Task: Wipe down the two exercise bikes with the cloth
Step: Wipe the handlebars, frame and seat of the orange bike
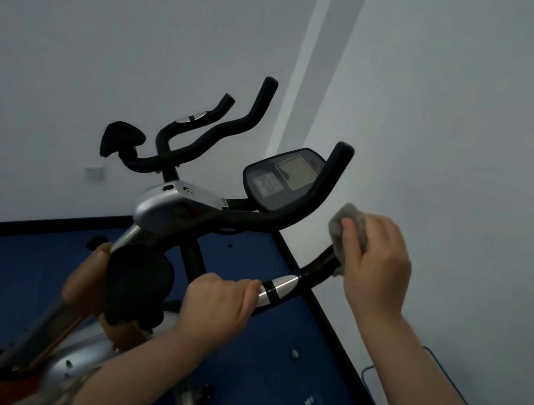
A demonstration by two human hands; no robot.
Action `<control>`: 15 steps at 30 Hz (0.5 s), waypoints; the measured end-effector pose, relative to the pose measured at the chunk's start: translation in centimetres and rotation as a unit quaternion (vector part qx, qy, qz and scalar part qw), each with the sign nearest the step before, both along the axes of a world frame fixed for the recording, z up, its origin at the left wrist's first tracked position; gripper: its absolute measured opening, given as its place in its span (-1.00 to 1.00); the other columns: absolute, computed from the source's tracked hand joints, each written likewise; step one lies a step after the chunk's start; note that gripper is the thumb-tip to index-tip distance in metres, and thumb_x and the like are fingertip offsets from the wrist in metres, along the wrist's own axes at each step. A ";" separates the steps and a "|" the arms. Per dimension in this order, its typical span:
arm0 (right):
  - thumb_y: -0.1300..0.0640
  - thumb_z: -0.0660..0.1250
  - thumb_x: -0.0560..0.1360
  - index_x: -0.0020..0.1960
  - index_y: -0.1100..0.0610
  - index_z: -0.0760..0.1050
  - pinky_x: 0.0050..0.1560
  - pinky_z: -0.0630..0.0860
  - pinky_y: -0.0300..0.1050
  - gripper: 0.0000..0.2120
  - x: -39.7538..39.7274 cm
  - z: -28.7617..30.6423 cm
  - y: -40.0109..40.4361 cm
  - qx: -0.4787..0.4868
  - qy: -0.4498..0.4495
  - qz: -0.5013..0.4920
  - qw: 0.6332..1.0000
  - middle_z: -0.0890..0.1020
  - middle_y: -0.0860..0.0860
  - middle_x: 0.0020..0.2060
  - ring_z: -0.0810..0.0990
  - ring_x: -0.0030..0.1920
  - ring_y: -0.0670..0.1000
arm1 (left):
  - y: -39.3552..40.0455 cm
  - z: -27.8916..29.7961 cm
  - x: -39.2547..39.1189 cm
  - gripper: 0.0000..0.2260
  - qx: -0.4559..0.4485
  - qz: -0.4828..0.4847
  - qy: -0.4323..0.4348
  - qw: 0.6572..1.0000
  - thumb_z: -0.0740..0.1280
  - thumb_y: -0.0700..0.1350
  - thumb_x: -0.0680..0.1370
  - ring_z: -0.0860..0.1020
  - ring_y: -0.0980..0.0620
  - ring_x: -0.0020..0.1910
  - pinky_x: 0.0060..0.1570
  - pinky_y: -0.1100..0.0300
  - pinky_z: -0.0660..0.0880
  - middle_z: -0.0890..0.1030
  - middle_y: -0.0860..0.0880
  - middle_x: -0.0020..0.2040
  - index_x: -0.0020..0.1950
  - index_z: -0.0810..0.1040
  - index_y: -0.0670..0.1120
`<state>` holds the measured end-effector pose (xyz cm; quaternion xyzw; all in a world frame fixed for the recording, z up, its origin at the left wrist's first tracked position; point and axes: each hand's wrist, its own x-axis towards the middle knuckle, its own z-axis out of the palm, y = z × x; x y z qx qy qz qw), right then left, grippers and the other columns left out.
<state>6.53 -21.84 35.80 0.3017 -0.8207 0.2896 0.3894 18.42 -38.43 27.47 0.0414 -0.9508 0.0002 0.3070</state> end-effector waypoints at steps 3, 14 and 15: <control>-0.05 0.19 0.60 0.06 0.14 0.56 -0.15 0.44 -0.25 -0.71 1.0 -1.7 -0.1 0.017 -0.111 0.042 0.993 0.55 -0.04 -0.02 0.53 -0.08 -0.04 | 0.1 -0.5 -0.3 -0.60 0.048 0.003 0.040 0.998 0.09 -0.12 0.56 0.26 0.02 -0.70 -0.47 0.27 0.04 0.31 0.05 -0.63 -0.50 0.36 -0.02; -0.09 0.11 0.65 0.21 -0.03 0.48 0.06 0.55 -0.07 -0.74 6.3 -6.4 -5.1 -0.458 -0.420 0.051 0.782 0.65 -0.05 0.04 0.63 0.04 -0.05 | 1.0 -1.0 -0.6 -0.58 0.081 0.050 0.091 0.991 0.12 -0.08 0.53 0.33 -0.05 -0.67 -0.52 0.25 0.13 0.35 -0.01 -0.64 -0.55 0.35 -0.06; -0.04 0.09 0.66 0.24 0.02 0.45 0.09 0.55 -0.05 -0.73 7.0 -7.0 -5.5 -0.458 -0.430 0.067 0.775 0.65 -0.04 0.06 0.63 0.06 -0.04 | 0.9 -1.0 -0.6 -0.58 0.078 0.047 0.093 0.991 0.11 -0.09 0.53 0.33 -0.05 -0.67 -0.51 0.25 0.14 0.35 -0.01 -0.64 -0.55 0.35 -0.06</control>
